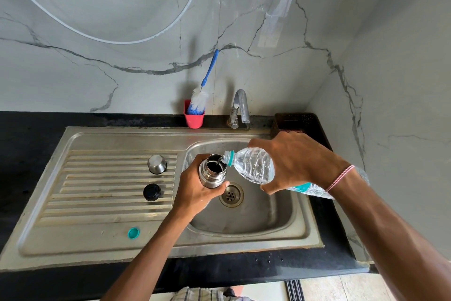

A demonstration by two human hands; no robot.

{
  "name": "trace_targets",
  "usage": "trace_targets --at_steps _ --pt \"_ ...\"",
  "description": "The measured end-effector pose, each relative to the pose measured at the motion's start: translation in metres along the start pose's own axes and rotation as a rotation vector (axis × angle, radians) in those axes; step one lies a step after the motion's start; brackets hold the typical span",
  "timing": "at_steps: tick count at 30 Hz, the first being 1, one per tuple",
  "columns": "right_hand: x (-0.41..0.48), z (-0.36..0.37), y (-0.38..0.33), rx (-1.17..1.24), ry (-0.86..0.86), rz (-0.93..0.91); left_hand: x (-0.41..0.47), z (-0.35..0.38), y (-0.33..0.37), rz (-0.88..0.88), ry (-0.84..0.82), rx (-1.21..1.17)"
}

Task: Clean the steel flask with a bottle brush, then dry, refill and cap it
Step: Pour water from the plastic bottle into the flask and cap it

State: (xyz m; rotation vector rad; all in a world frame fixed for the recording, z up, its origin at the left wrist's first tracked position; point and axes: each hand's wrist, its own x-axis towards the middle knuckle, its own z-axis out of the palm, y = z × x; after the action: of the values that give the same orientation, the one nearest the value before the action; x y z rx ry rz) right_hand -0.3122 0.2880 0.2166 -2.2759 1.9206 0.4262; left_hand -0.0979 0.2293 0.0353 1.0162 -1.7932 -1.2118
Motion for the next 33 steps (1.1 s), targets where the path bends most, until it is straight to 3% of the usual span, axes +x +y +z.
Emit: trace_targets --at_steps 33 --pt "0.0046 -0.0045 0.0007 -0.018 -0.005 0.004 0.0045 -0.0006 0.0007 -0.008 0.009 0.016"
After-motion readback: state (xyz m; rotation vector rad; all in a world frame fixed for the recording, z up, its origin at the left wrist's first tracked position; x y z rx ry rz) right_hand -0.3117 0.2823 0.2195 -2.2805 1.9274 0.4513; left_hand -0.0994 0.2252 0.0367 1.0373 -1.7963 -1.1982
